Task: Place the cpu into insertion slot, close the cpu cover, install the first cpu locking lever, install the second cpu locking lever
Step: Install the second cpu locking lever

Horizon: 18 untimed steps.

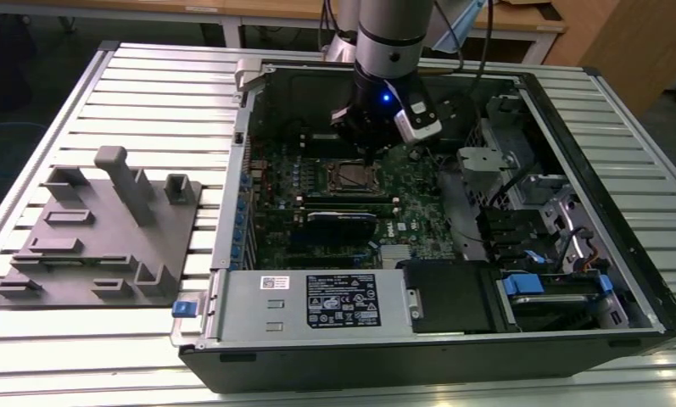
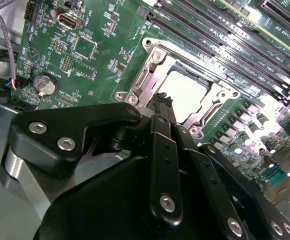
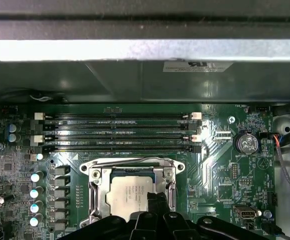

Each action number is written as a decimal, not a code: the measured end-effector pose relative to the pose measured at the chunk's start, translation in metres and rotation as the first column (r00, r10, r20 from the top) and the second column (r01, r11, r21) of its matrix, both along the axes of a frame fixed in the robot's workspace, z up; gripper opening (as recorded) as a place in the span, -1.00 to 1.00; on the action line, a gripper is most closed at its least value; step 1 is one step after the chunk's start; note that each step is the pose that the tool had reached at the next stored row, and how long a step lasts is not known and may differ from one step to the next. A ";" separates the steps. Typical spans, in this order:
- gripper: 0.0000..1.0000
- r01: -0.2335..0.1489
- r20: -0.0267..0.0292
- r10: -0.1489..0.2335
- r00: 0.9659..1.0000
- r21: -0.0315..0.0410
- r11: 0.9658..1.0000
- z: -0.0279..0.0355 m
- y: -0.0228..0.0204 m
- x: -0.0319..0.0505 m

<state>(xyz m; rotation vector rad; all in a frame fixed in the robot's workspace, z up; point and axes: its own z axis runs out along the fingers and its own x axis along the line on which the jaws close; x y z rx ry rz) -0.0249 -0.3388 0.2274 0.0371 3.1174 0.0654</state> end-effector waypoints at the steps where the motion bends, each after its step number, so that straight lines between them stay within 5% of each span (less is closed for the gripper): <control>1: -0.79 0.000 0.000 0.000 1.000 0.000 1.000 0.0000 -0.0001 0.0000; 18: -0.79 0.000 0.000 0.000 1.000 0.000 1.000 0.0000 -0.0056 0.0000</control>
